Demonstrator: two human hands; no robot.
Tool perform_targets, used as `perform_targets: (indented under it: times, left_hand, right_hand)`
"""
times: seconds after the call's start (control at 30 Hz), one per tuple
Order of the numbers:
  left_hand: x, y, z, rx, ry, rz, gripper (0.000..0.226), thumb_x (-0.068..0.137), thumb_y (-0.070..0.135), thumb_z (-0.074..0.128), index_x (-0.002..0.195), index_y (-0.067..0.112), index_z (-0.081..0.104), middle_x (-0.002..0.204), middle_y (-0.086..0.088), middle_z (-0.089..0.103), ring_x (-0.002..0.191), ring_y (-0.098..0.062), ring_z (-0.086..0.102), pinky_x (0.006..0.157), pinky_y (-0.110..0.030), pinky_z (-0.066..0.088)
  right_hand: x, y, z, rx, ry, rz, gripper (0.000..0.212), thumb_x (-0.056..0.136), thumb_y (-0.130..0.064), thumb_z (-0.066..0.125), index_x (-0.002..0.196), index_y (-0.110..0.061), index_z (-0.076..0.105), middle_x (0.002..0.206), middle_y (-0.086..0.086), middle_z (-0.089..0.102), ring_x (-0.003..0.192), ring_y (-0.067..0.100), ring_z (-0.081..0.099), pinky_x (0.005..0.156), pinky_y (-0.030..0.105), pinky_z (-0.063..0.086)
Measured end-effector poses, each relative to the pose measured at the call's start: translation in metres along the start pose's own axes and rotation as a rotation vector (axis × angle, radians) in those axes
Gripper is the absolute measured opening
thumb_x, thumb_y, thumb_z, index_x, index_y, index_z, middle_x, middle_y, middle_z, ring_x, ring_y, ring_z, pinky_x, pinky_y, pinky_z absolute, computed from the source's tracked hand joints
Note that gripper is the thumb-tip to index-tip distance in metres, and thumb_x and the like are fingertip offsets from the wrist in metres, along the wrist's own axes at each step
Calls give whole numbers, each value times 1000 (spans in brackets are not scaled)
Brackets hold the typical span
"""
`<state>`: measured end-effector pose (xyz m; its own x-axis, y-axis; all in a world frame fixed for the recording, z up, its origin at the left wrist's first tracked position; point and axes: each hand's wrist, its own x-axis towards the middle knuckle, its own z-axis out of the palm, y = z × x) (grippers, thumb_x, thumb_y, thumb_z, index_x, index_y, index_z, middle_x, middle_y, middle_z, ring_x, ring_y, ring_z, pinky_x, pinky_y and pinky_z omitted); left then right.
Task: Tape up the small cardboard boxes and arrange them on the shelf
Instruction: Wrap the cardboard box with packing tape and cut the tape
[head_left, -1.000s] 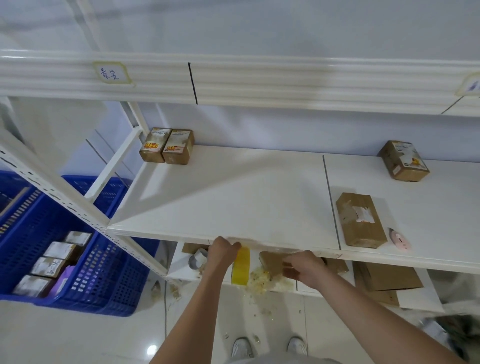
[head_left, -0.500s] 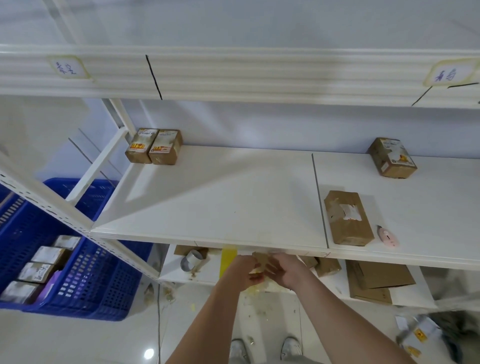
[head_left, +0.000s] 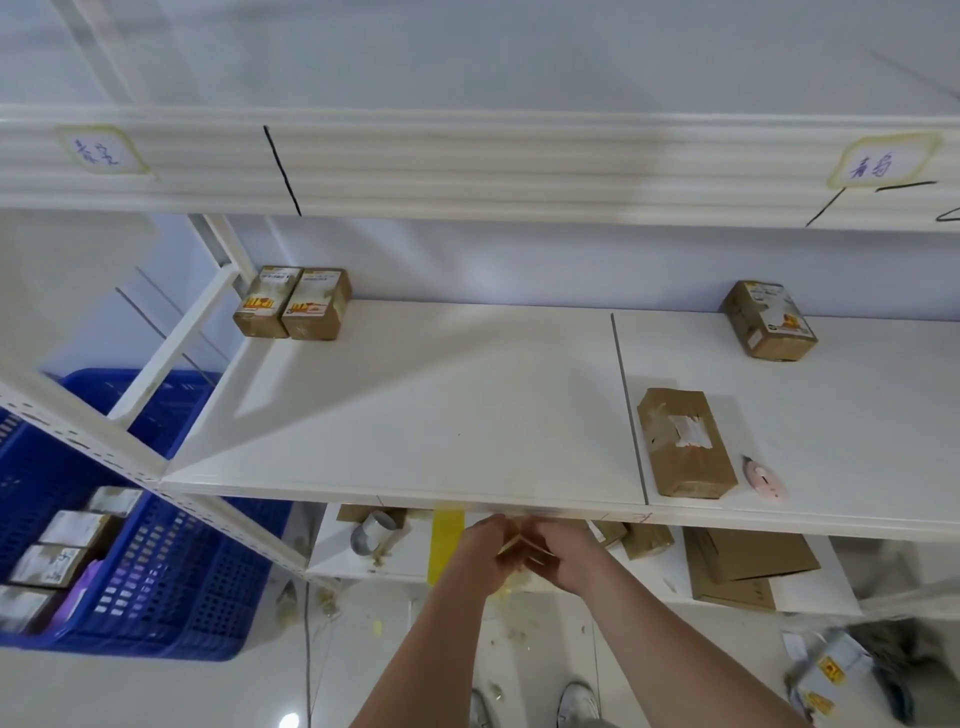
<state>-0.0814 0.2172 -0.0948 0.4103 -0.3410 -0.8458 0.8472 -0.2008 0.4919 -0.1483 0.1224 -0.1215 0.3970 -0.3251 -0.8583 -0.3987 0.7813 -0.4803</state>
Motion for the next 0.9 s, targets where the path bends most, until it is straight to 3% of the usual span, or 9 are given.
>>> perform_targets:
  times: [0.13, 0.27, 0.37, 0.5, 0.57, 0.63, 0.73, 0.8, 0.9]
  left_hand:
    - [1, -5, 2, 50, 61, 36, 15, 100, -4, 52, 92, 2, 63, 92, -15, 62, 79, -24, 62, 60, -32, 56]
    - [8, -9, 7, 171, 171, 61, 6, 97, 2, 61, 94, 5, 64, 87, -13, 62, 80, -31, 65, 64, -36, 59]
    - [13, -13, 9, 155, 200, 116, 3, 95, 7, 65, 95, 3, 66, 89, -15, 65, 80, -34, 68, 65, -35, 60]
    - [17, -19, 15, 197, 261, 140, 13, 98, 9, 59, 88, 4, 65, 97, -21, 69, 90, -39, 71, 77, -44, 63]
    - [15, -20, 16, 202, 288, 147, 12, 98, 10, 59, 89, 4, 64, 100, -23, 70, 90, -39, 71, 78, -46, 63]
    - [17, -19, 14, 168, 287, 134, 14, 98, 10, 61, 87, 4, 64, 100, -23, 70, 91, -39, 72, 74, -43, 63]
    - [17, -16, 14, 105, 243, 108, 10, 99, 13, 62, 101, 5, 66, 104, -22, 69, 94, -39, 71, 77, -43, 61]
    - [13, -14, 14, 81, 222, 108, 8, 99, 12, 61, 103, 7, 66, 100, -19, 70, 88, -37, 70, 75, -42, 58]
    - [7, -11, 12, 43, 226, 100, 15, 100, 11, 59, 88, 5, 65, 83, -14, 68, 71, -31, 62, 62, -36, 49]
  right_hand:
    - [3, 3, 1, -46, 31, -11, 9, 89, -9, 75, 98, -8, 73, 89, 7, 67, 75, 21, 58, 69, 34, 53]
    - [8, 6, 0, -58, 108, -59, 10, 86, -5, 78, 96, -7, 75, 102, 12, 73, 79, 25, 64, 69, 35, 56]
    - [15, 8, 2, -57, 150, -94, 13, 82, -4, 82, 94, -3, 76, 100, 15, 75, 86, 30, 69, 69, 37, 60]
    - [19, 13, -1, -63, 160, -134, 2, 88, -5, 75, 90, -6, 75, 98, 14, 76, 86, 31, 70, 72, 39, 62]
    - [19, 14, 1, -93, 165, -139, 1, 89, -6, 75, 89, -7, 75, 96, 13, 76, 86, 30, 71, 70, 39, 62]
    - [19, 13, 4, -127, 192, -146, 4, 89, -6, 74, 85, -7, 74, 94, 13, 76, 88, 31, 71, 77, 43, 62]
    - [16, 10, 8, -169, 211, -135, 10, 88, 2, 66, 80, -4, 69, 85, 15, 71, 75, 29, 66, 75, 43, 60]
    - [11, 8, 11, -202, 198, -139, 13, 85, 7, 57, 81, -2, 65, 78, 16, 64, 63, 28, 60, 67, 38, 53]
    - [2, 5, 15, -220, 172, -120, 11, 88, 4, 55, 84, -3, 63, 83, 16, 58, 71, 28, 55, 66, 35, 49]
